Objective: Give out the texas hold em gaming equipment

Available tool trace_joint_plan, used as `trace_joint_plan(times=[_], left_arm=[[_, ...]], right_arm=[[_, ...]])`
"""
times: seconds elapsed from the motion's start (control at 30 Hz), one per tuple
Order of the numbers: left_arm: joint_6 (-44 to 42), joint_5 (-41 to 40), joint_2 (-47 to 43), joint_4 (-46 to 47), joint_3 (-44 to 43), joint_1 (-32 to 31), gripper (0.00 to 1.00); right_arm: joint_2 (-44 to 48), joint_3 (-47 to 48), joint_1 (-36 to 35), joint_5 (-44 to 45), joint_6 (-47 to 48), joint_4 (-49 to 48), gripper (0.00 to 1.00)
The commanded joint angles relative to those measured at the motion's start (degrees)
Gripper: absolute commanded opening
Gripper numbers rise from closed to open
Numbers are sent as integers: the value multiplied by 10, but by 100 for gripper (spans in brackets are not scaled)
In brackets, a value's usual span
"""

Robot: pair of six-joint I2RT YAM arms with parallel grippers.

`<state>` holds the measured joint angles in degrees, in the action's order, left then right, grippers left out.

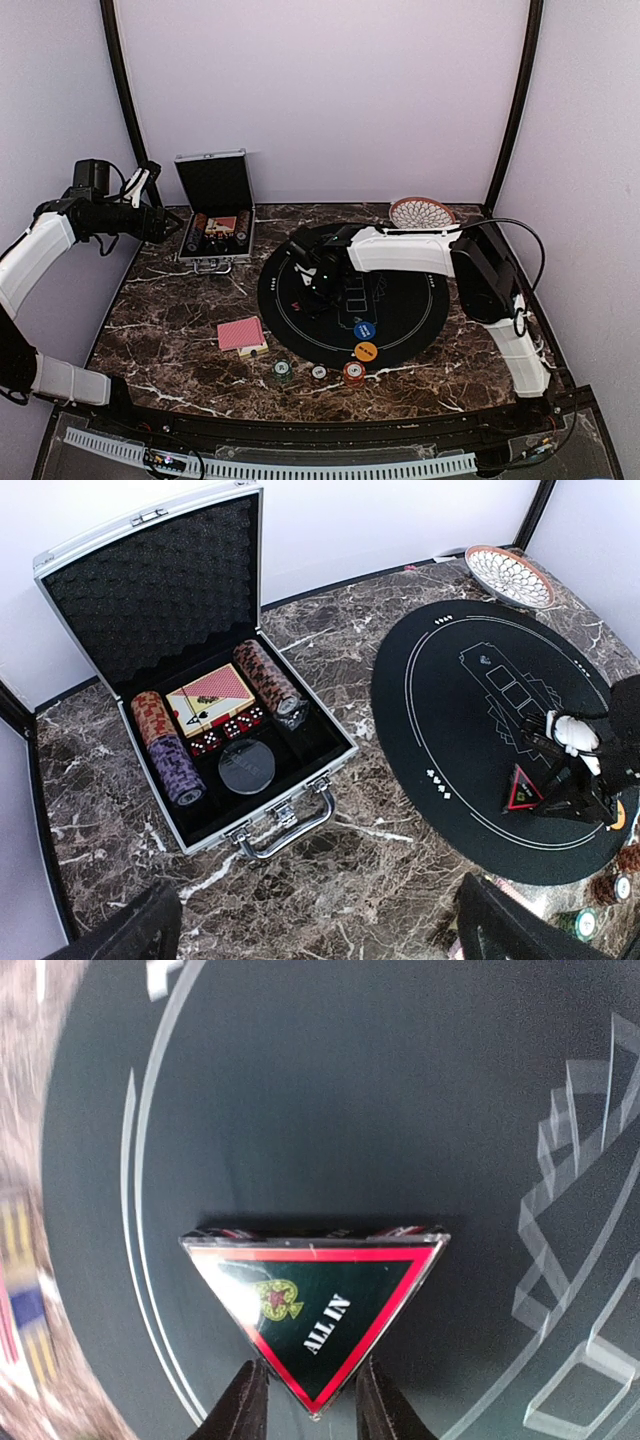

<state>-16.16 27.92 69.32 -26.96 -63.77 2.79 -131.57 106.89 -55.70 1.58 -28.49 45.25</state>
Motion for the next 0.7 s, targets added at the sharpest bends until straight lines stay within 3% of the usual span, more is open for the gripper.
trace_joint_plan(times=[0.0, 0.4, 0.67], left_arm=[[-12, 0, -7, -18, -22, 3, 99], [1, 17, -10, -39, -20, 2, 99], [15, 22, -11, -68, -25, 2, 99]], right_arm=[[-44, 82, 14, 21, 14, -17, 31], [-124, 183, 32, -67, 27, -66, 32], [-95, 175, 33, -59, 47, -74, 37]])
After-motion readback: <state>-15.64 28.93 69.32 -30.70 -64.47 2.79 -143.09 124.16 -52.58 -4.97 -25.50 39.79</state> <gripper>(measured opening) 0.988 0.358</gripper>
